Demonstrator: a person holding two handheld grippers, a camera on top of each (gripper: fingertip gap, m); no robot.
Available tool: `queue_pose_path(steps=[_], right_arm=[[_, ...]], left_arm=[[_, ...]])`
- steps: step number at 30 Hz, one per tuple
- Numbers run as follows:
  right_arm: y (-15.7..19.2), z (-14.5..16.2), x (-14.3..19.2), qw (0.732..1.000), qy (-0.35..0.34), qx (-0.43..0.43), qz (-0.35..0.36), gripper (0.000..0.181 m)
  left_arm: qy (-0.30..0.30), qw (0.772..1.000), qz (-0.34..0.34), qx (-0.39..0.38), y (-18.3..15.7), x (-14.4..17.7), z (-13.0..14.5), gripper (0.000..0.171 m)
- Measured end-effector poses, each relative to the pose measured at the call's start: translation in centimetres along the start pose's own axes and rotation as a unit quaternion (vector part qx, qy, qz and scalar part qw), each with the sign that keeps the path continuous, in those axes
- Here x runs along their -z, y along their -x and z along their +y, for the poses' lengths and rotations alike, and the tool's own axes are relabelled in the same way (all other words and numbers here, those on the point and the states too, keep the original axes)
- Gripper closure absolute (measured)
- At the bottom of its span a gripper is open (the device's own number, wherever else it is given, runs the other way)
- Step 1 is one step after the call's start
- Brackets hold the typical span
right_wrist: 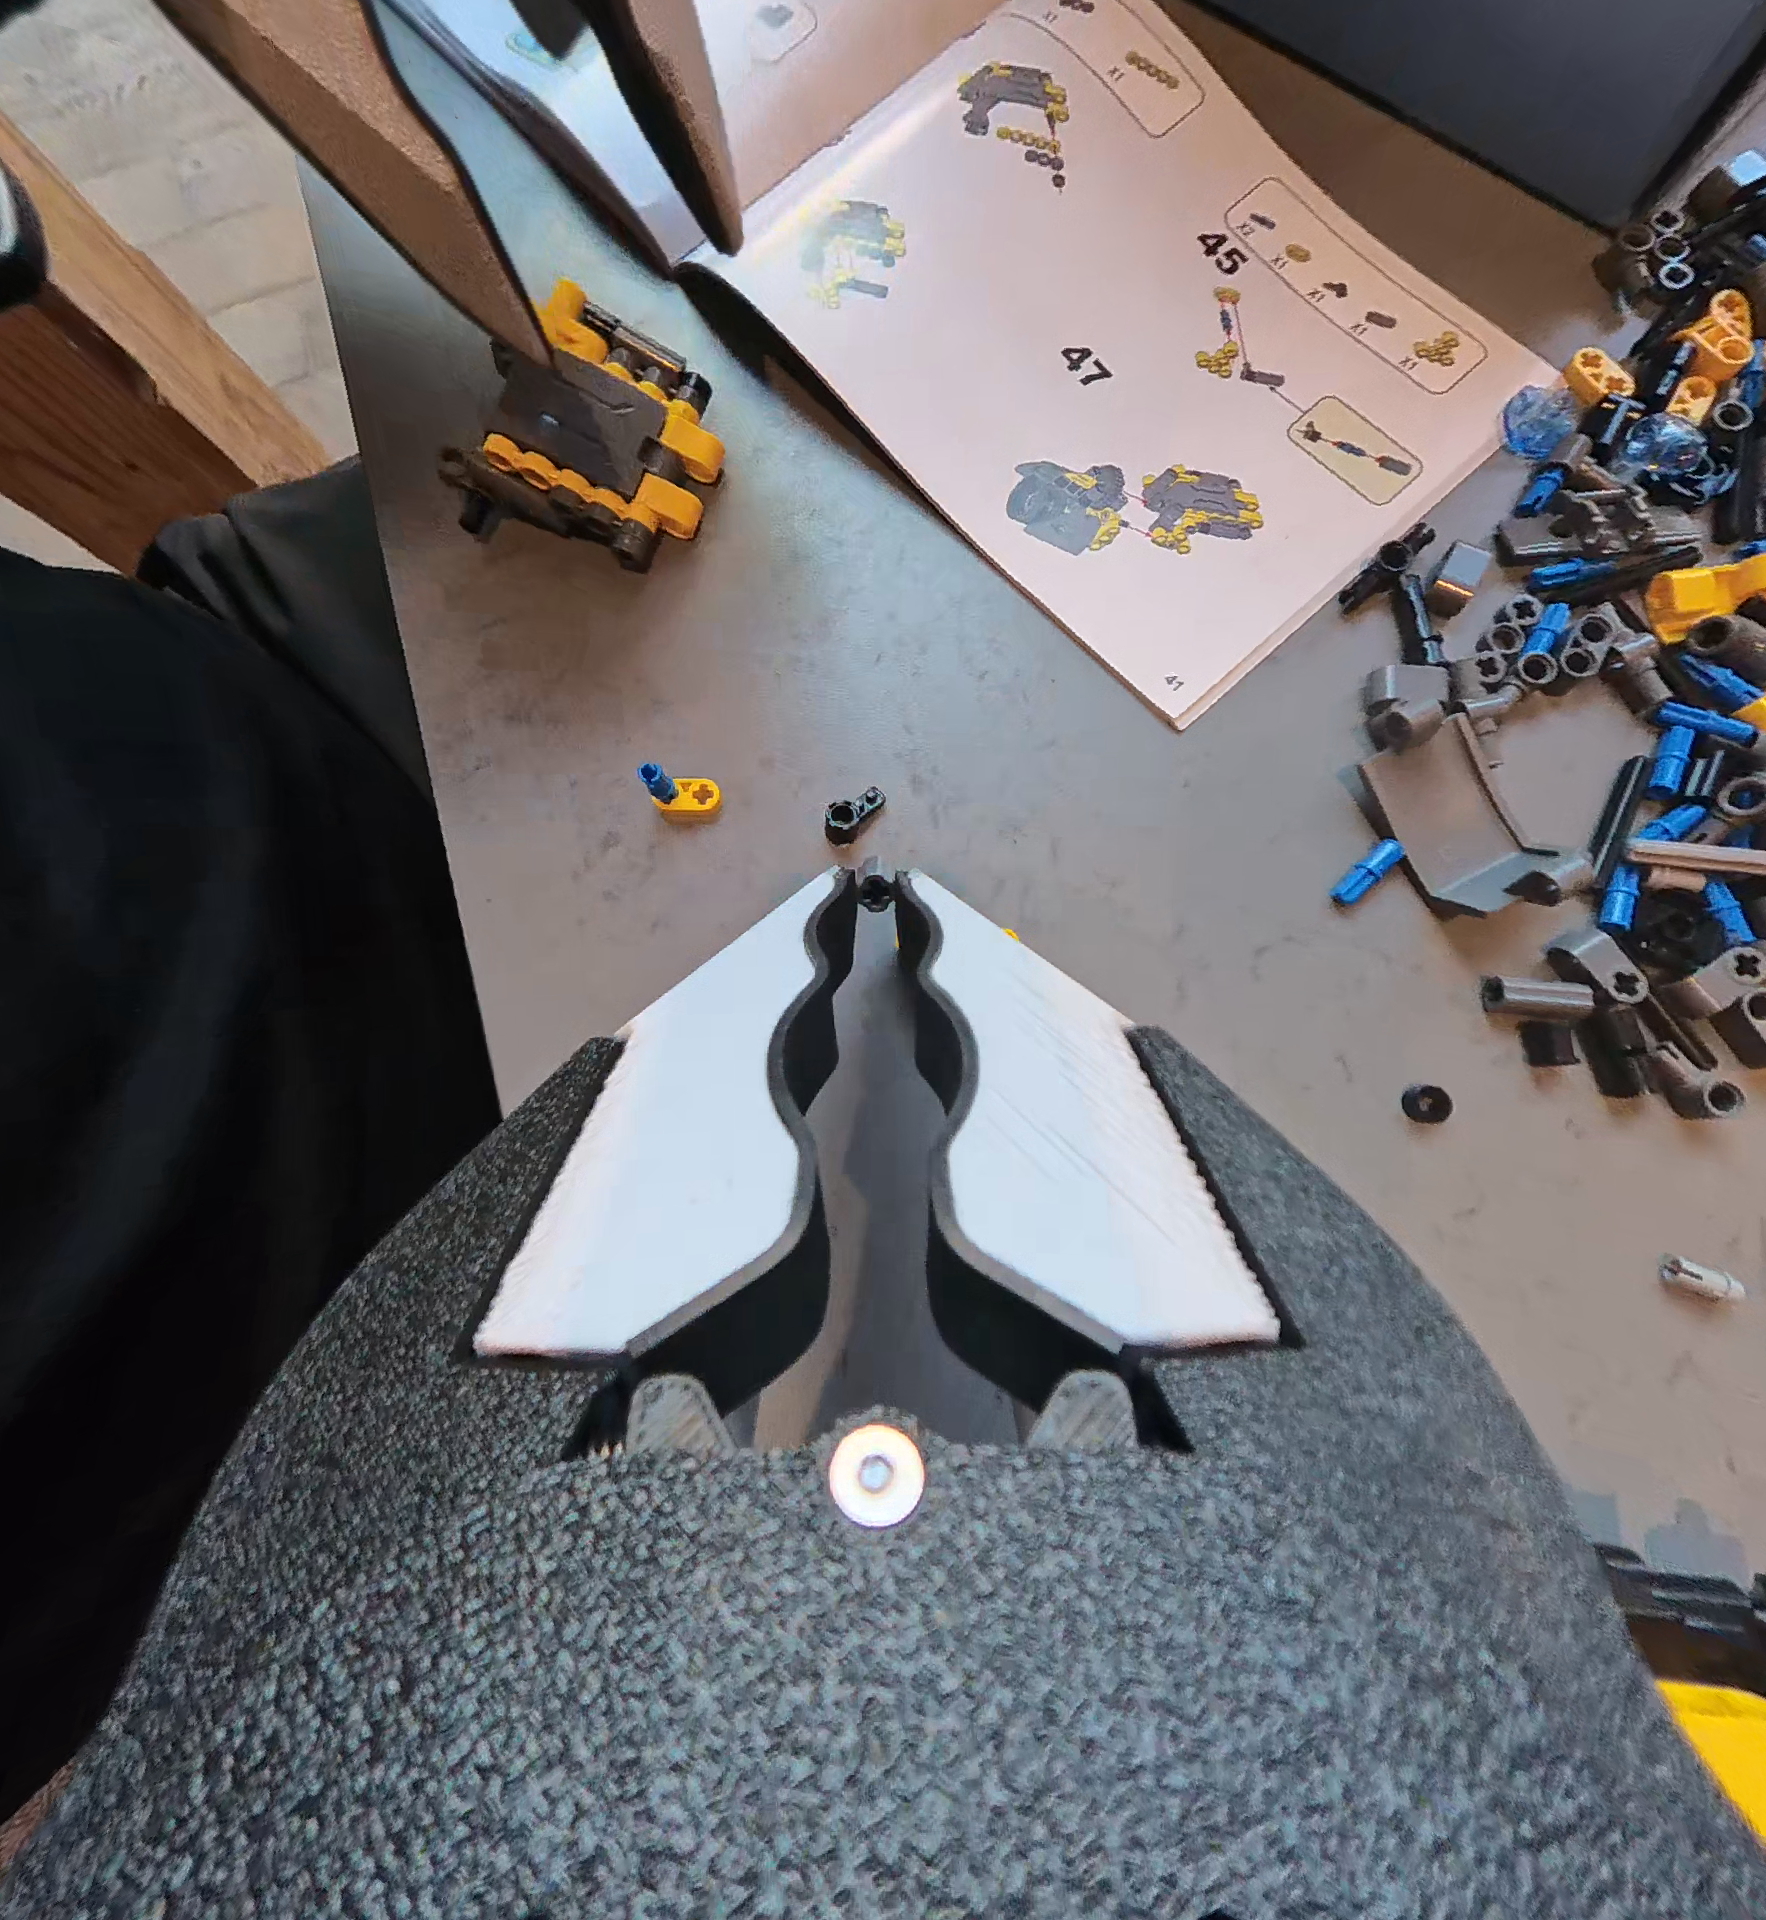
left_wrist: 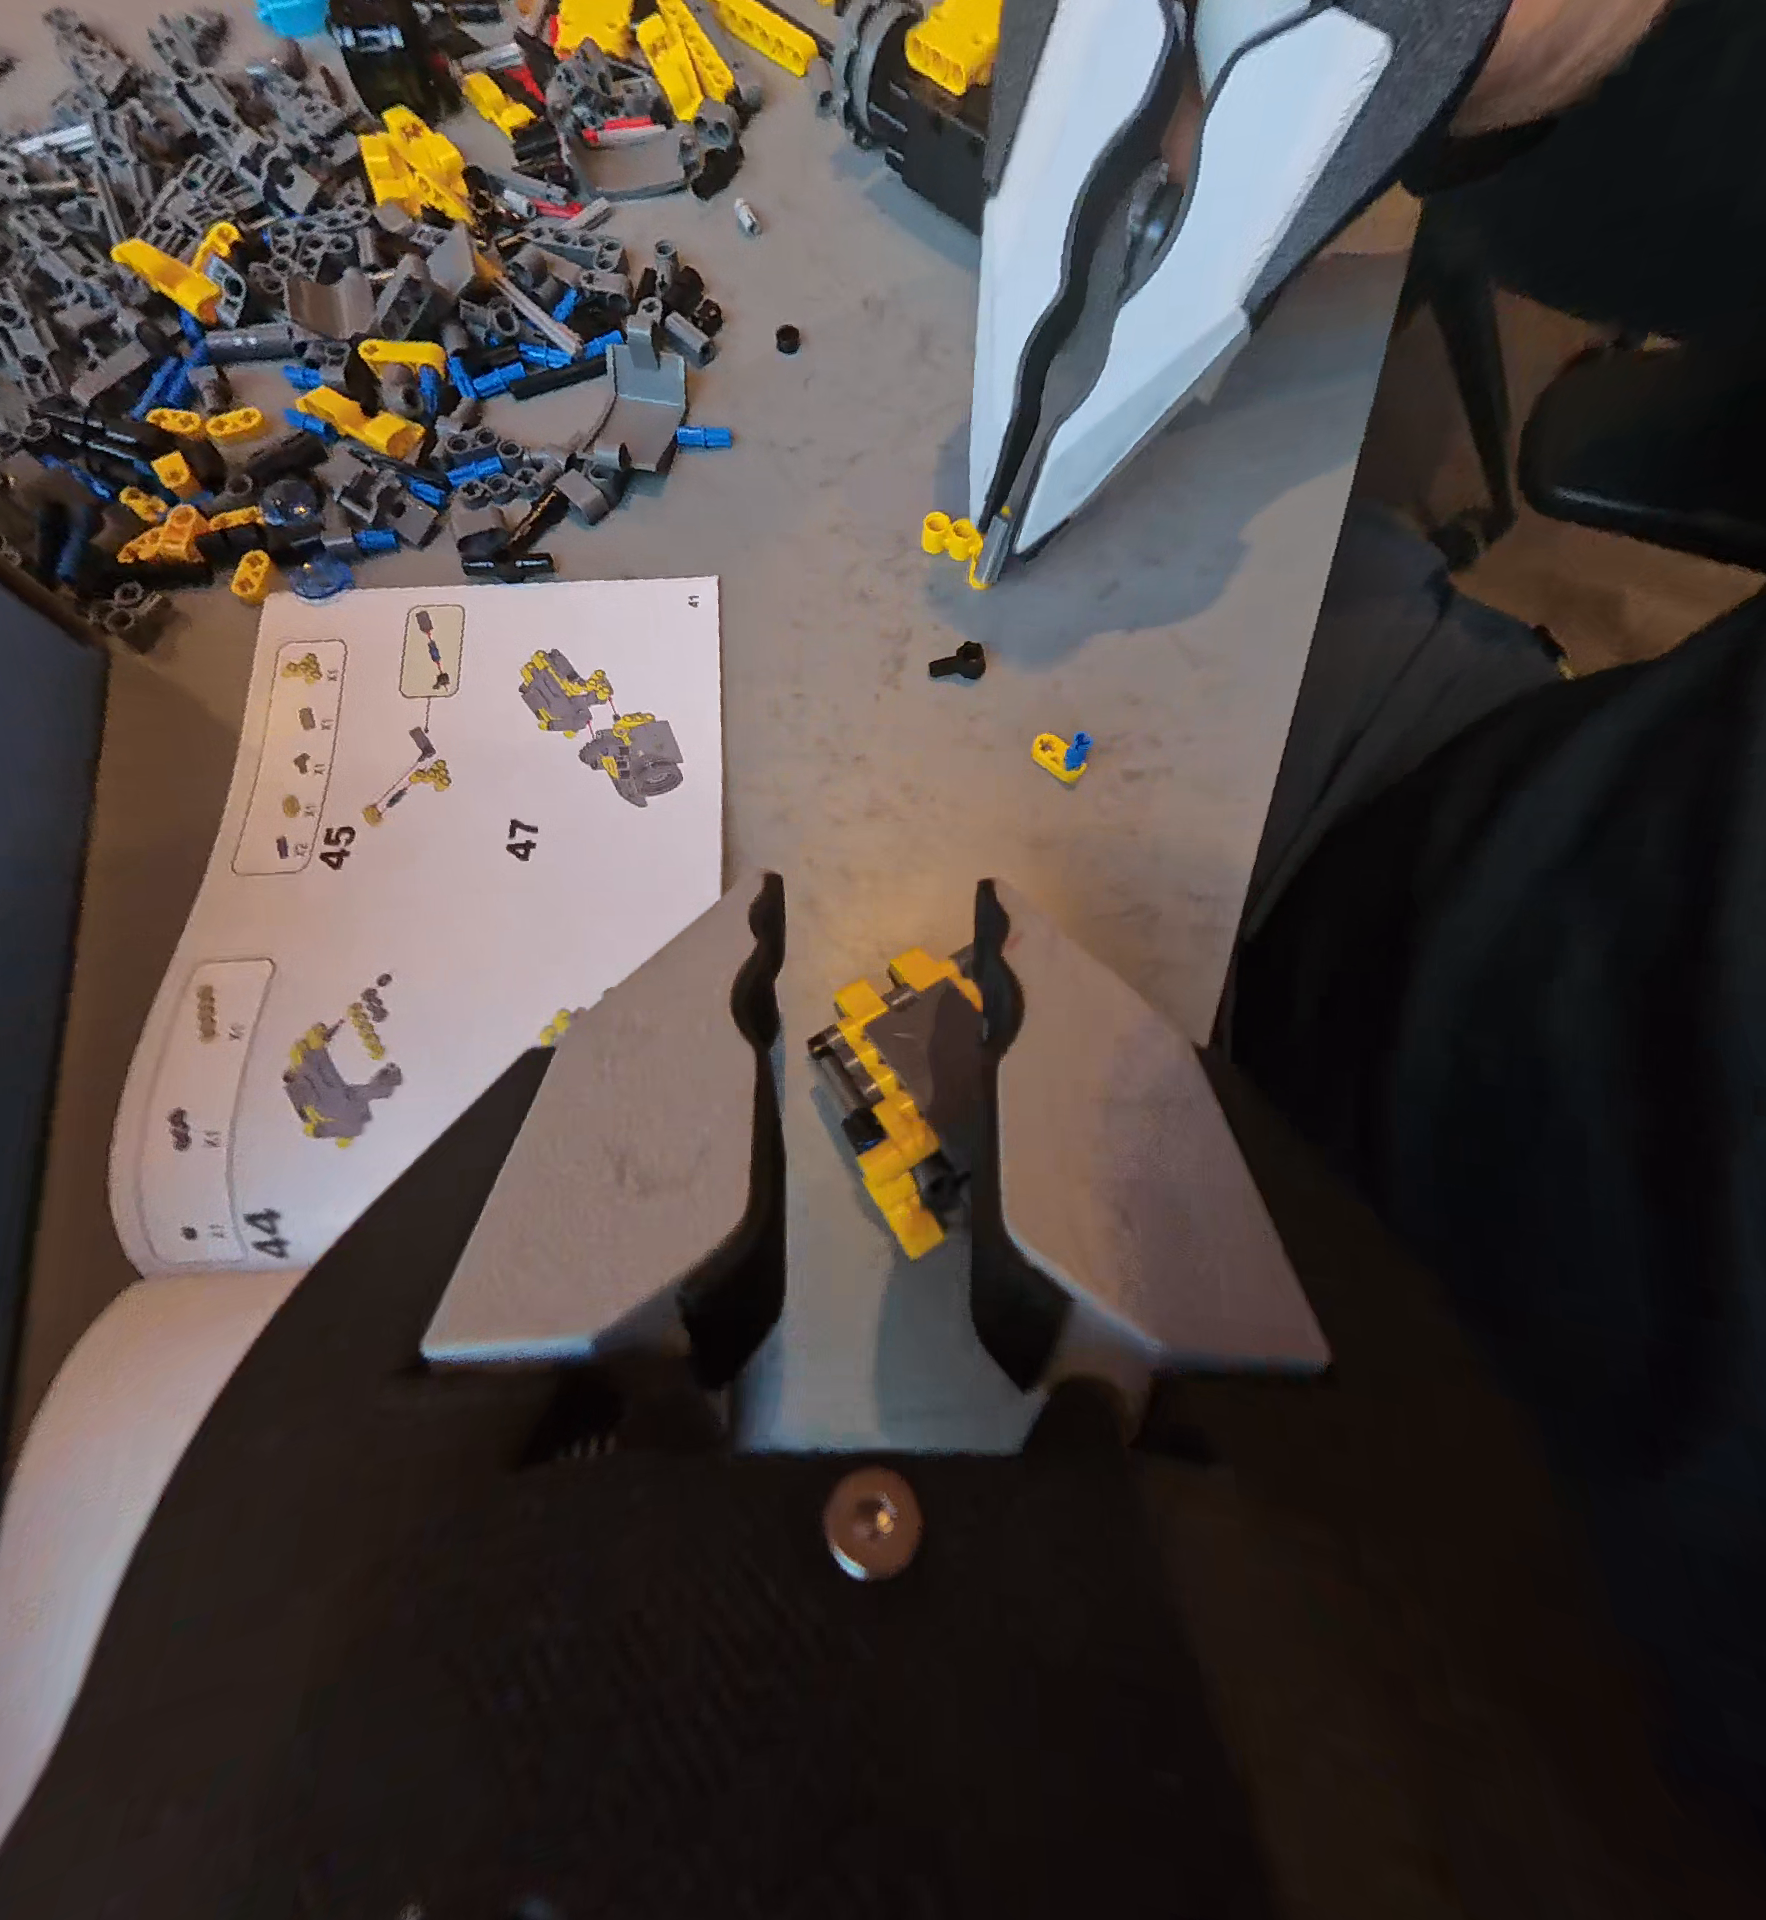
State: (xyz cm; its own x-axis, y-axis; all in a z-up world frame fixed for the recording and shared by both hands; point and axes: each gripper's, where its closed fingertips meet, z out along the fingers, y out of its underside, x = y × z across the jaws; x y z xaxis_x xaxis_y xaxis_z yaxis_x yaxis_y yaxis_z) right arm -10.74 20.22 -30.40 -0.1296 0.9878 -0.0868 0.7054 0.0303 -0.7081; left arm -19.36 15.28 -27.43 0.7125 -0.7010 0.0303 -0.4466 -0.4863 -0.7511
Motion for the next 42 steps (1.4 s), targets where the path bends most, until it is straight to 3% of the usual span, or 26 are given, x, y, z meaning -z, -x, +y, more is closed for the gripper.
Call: queue_pose_path(steps=[3,7,13,31,42], right_arm=[[0.1,0.2,-0.4,1.0,0.007,0.0,-0.006,0.175],[0.4,0.1,-0.4,1.0,0.006,-0.009,-0.012,0.175],[0.7,-0.4,-0.3,1.0,0.008,-0.004,-0.008,0.175],[0.5,-0.2,-0.9,0.997,0.052,0.053,-0.013,0.176],[0.5,-1.1,-1.2,0.973,0.156,0.123,-0.113,0.175]], left_arm=[[-0.031,0.999,-0.027,0.021,-0.1,-0.2,0.1,0.137],[-0.028,0.999,-0.038,0.017,-0.2,-0.4,0.9,0.138],[-0.056,0.998,-0.008,0.04,-0.4,-0.5,0.3,0.138],[-0.02,1.0,0.017,0.013,-1.1,-2.4,0.7,0.138],[-0.039,0.999,-0.01,0.017,-0.9,0.0,2.6,0.14]])
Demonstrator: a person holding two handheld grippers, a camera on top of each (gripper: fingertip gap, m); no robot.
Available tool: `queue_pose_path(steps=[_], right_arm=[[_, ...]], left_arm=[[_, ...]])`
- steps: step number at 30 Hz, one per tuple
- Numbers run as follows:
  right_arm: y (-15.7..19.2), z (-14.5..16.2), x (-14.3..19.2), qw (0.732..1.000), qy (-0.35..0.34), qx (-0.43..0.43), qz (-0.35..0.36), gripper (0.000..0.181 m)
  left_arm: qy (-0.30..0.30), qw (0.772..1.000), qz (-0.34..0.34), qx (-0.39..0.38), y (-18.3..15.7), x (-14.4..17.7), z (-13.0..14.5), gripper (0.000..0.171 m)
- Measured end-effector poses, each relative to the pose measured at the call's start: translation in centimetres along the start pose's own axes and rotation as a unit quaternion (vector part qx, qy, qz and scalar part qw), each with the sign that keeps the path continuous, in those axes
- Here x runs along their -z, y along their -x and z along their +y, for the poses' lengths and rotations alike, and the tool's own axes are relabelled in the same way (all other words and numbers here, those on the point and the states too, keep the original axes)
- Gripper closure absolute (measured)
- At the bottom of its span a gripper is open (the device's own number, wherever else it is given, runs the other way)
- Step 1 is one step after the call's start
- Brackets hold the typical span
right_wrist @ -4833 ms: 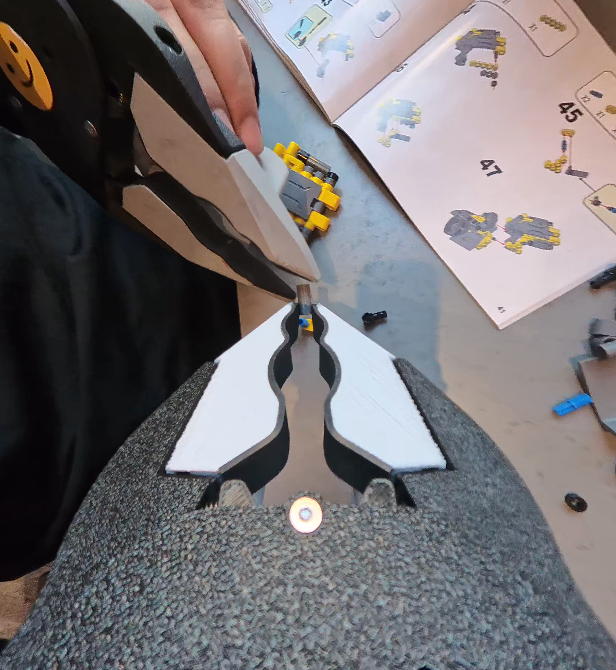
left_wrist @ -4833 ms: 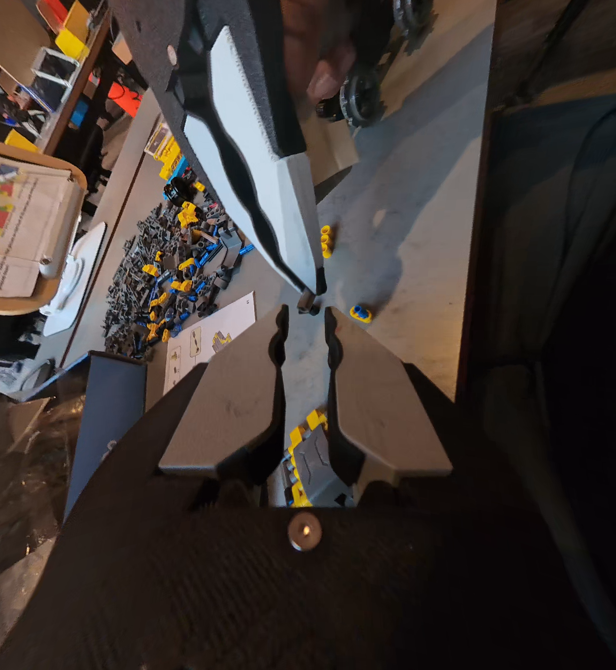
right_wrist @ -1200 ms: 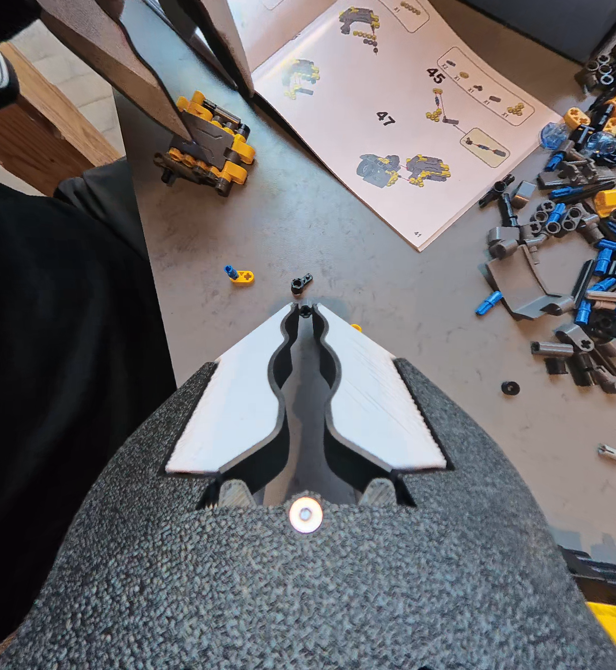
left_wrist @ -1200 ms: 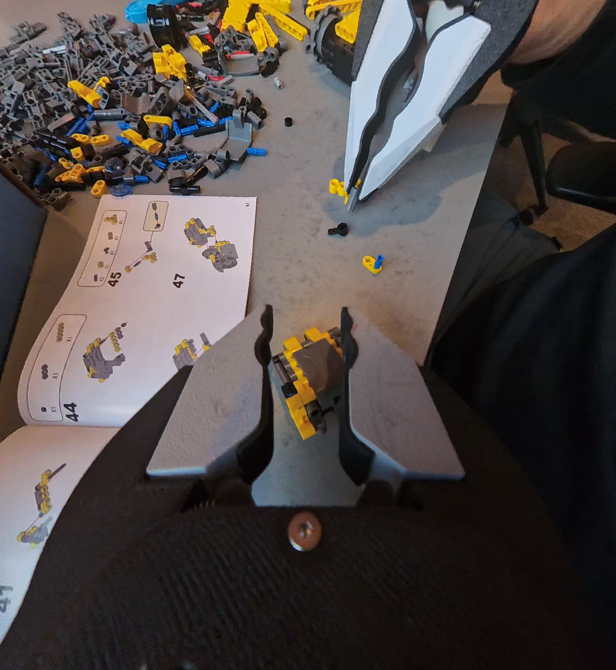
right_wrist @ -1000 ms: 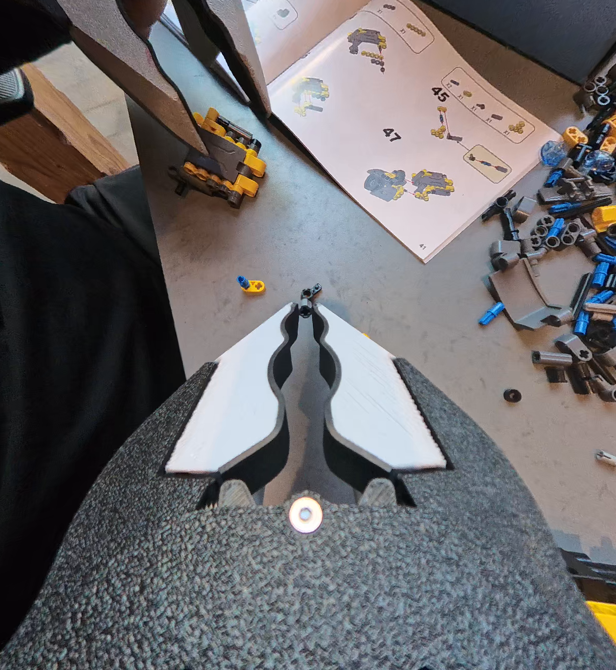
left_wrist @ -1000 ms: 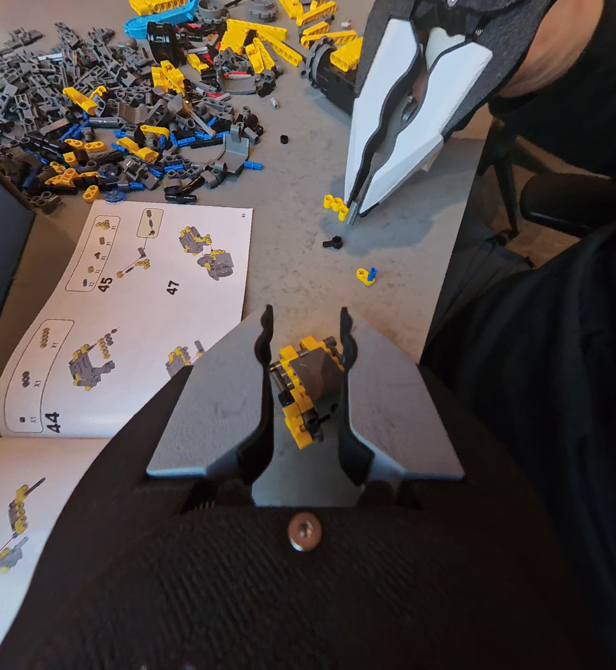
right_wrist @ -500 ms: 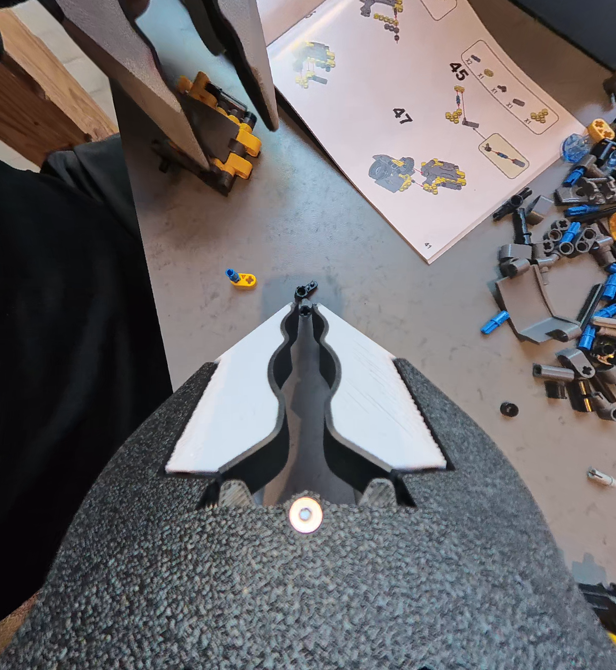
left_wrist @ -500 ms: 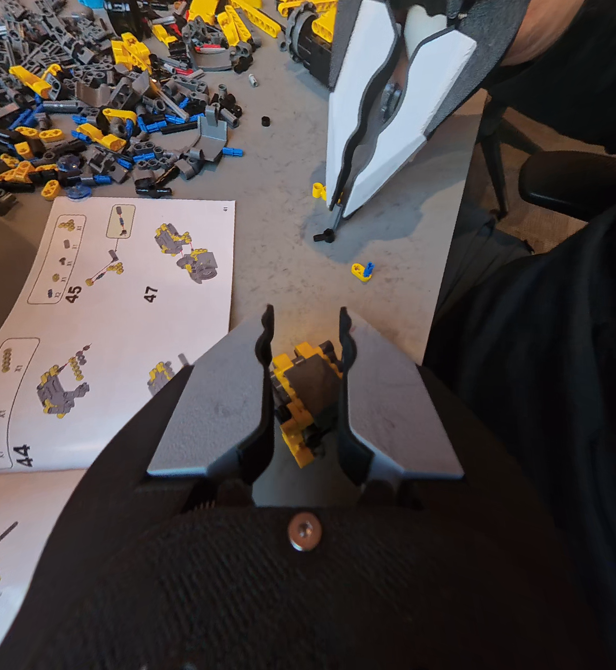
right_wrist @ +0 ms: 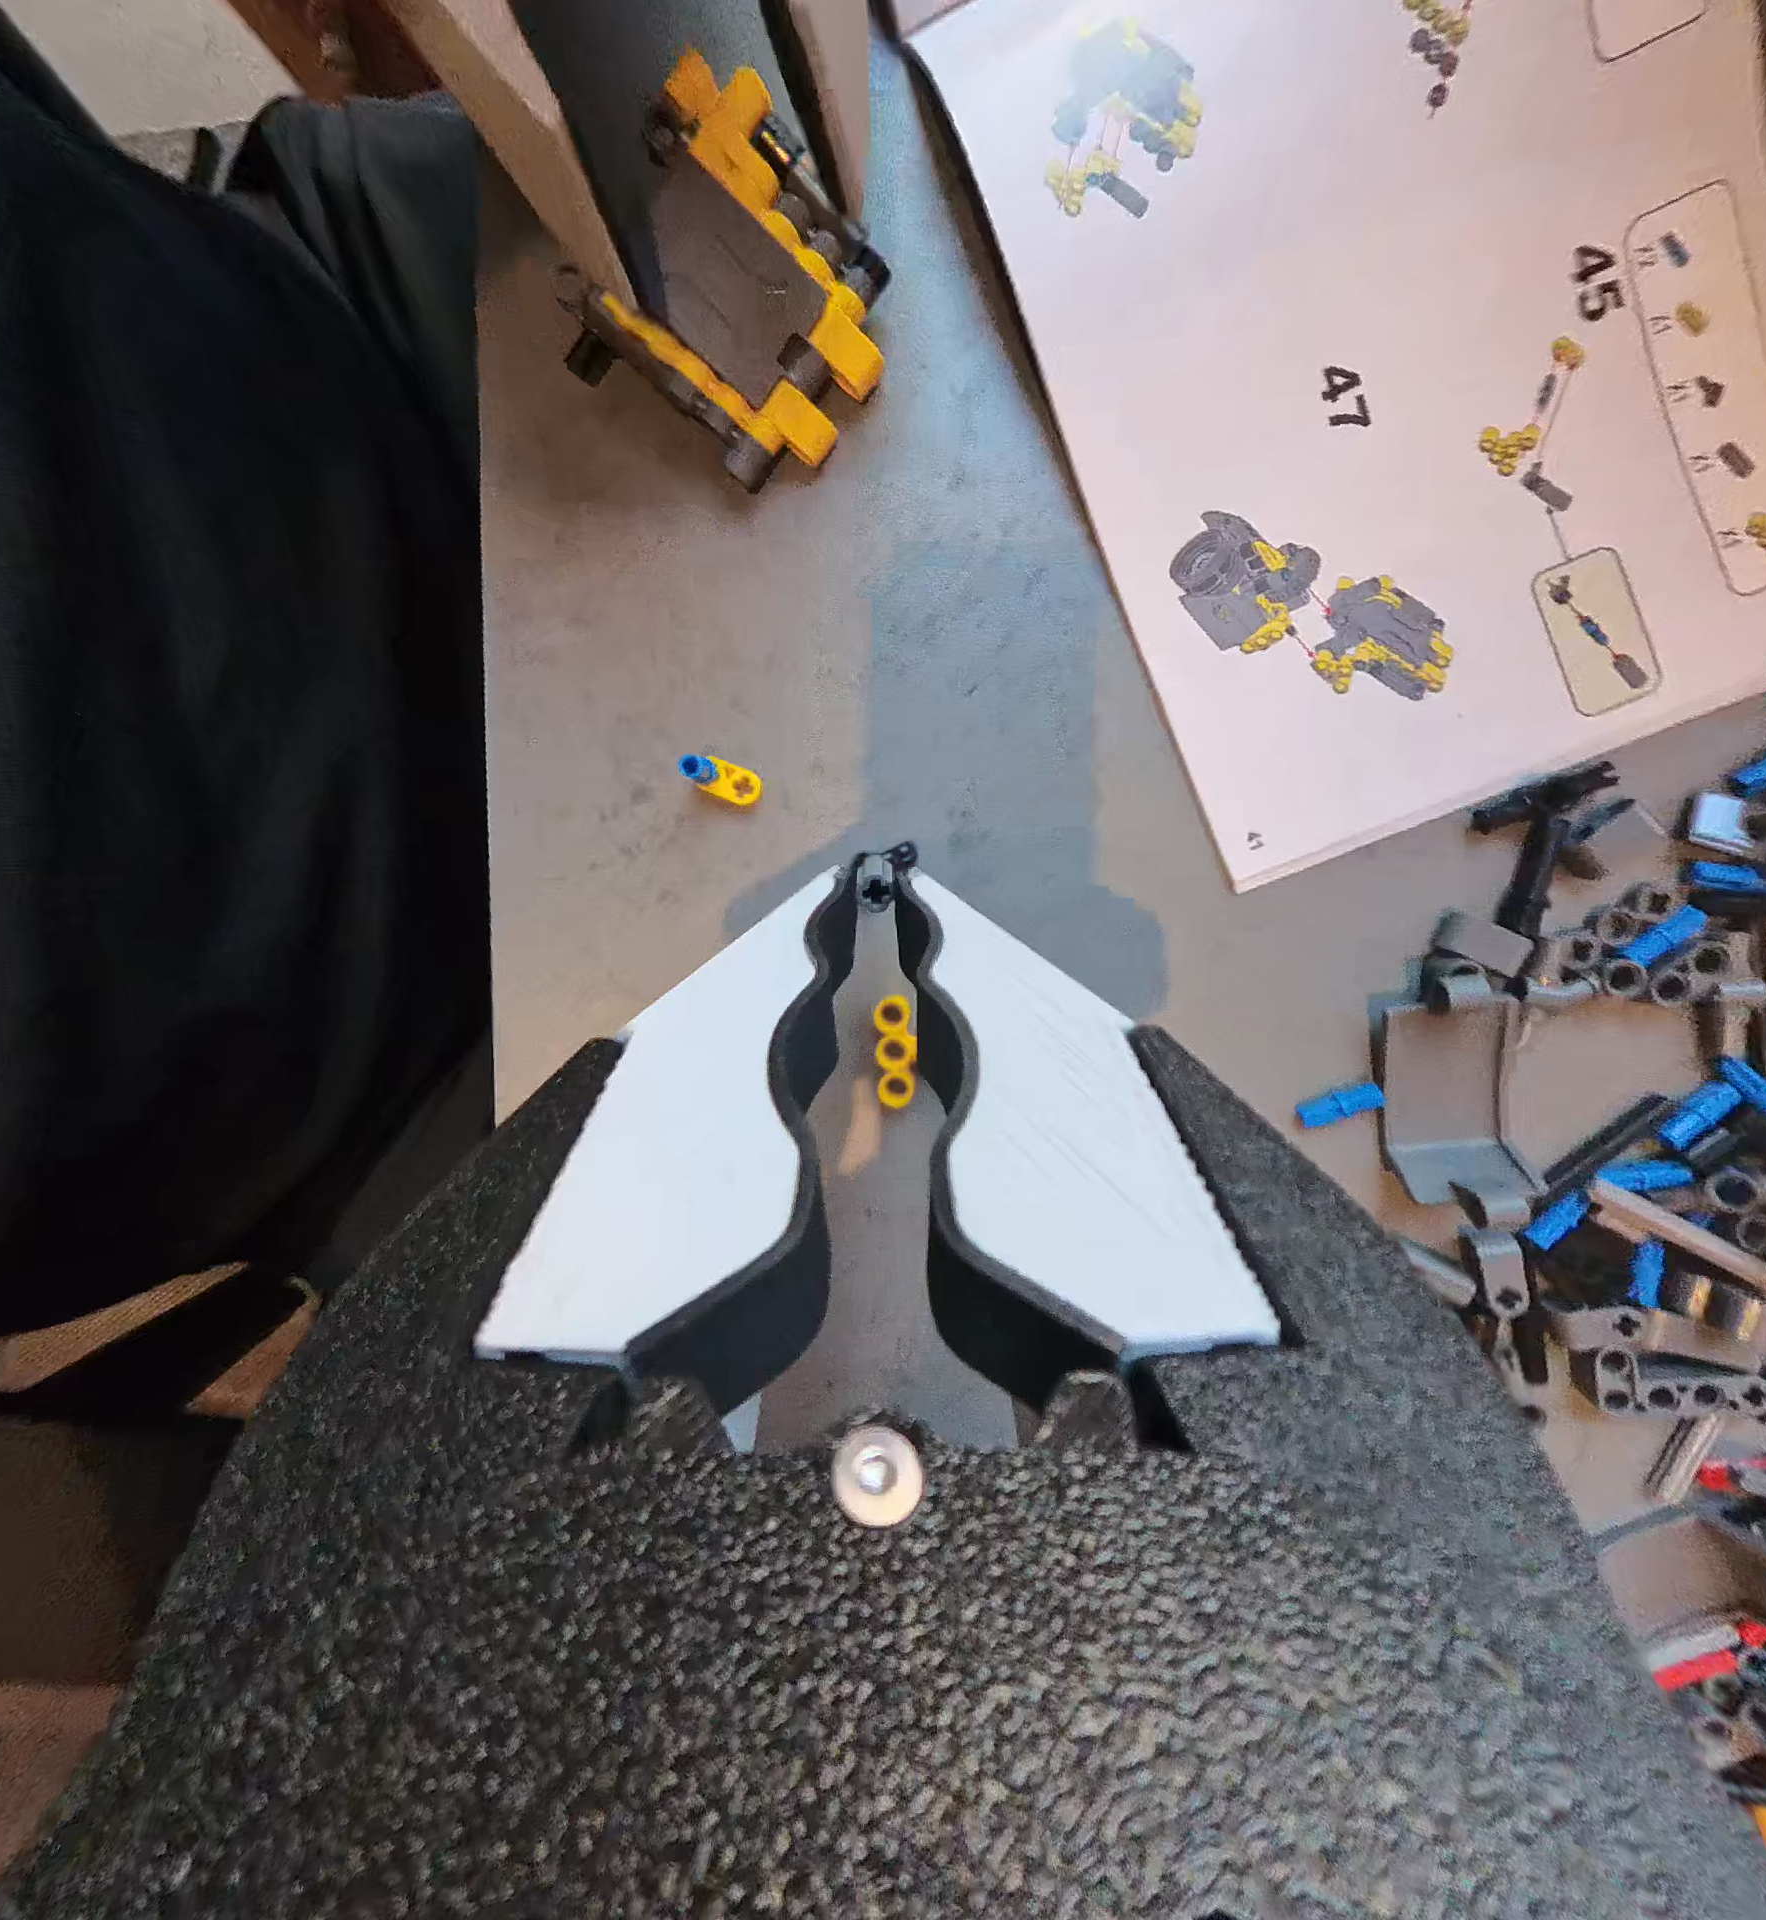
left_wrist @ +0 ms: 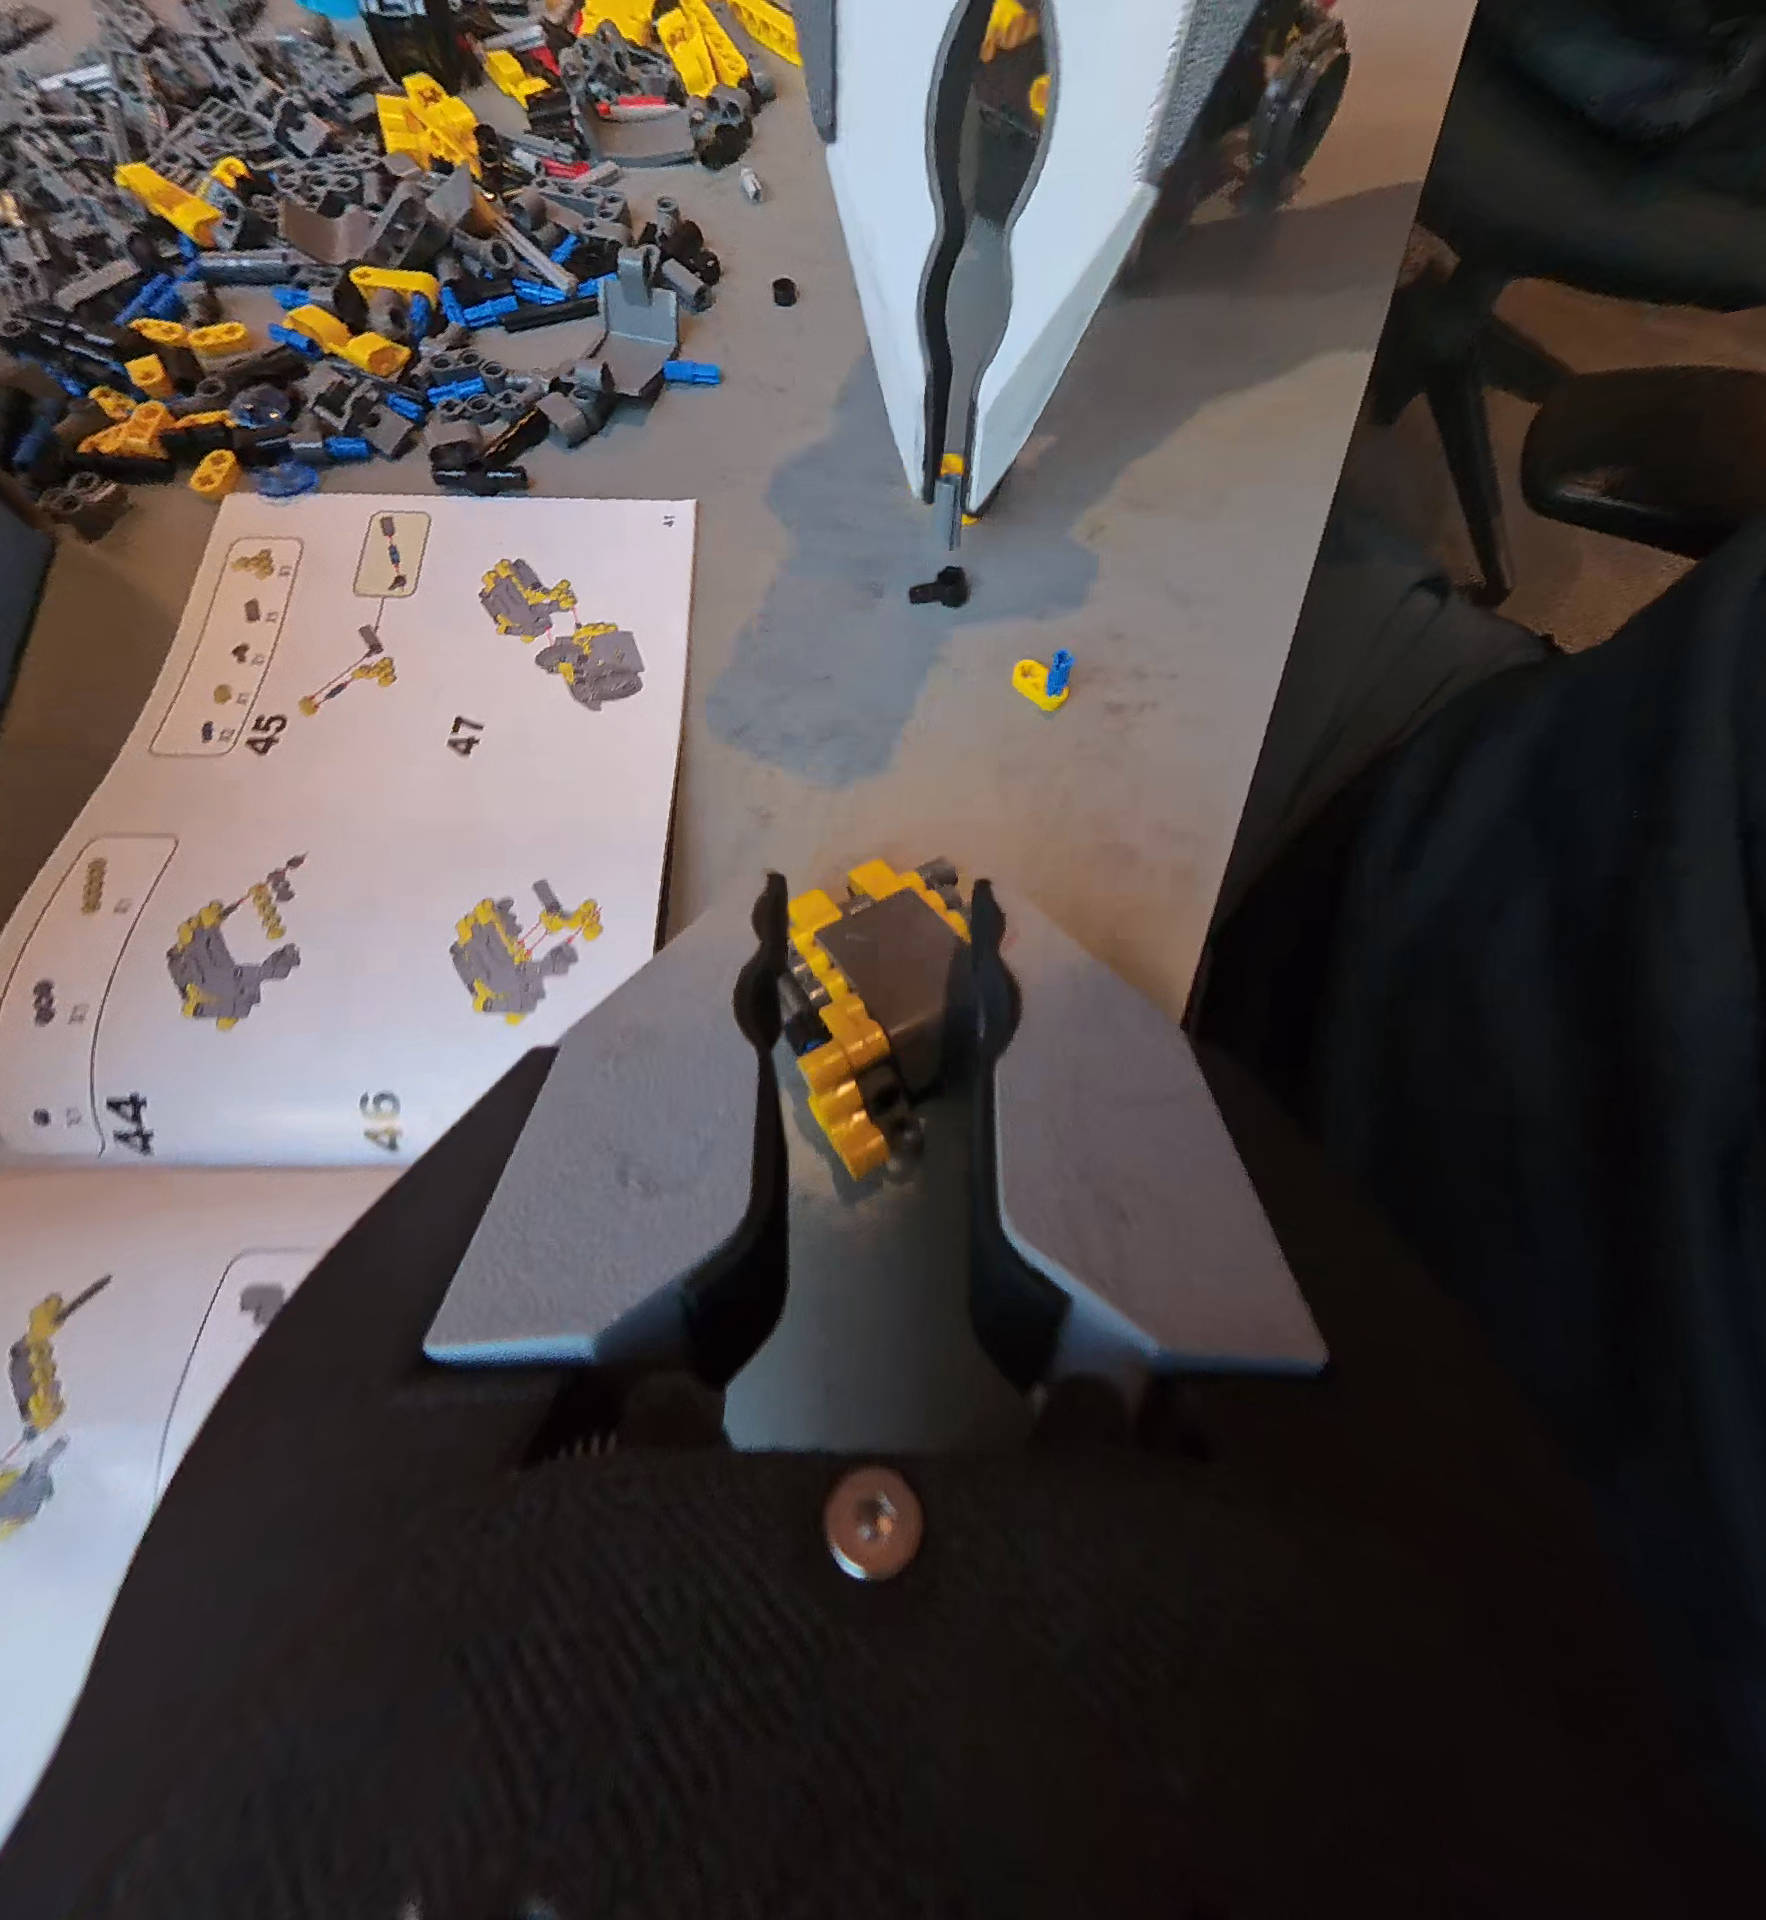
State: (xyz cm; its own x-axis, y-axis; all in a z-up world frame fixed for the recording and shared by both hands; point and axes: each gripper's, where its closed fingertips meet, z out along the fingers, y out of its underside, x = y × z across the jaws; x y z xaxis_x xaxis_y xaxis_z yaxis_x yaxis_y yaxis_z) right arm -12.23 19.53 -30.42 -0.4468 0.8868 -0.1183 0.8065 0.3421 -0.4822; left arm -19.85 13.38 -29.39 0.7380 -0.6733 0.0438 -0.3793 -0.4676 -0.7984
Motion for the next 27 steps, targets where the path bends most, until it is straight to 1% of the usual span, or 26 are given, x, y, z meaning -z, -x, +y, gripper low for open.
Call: queue_pose_path(steps=[2,8,12,19,27], right_arm=[[0.2,-0.2,-0.2,1.0,0.015,0.004,-0.019,0.175],[0.2,-0.4,-0.5,0.998,0.05,0.011,-0.026,0.175],[0.1,-0.1,-0.4,0.997,0.069,0.012,-0.027,0.175],[0.1,0.1,-0.6,0.994,0.103,0.023,-0.032,0.175],[0.2,0.0,-0.9,0.992,0.12,0.028,-0.042,0.176]], left_arm=[[-0.007,1.0,-0.01,-0.001,0.2,0.8,0.4,0.139],[-0.039,0.999,-0.019,0.01,0.9,2.4,1.5,0.139],[-0.064,0.998,-0.014,0.005,0.9,3.0,1.0,0.138],[-0.063,0.998,-0.023,-0.004,1.0,3.1,1.2,0.138],[-0.058,0.998,-0.016,0.002,0.9,3.0,1.3,0.138]])
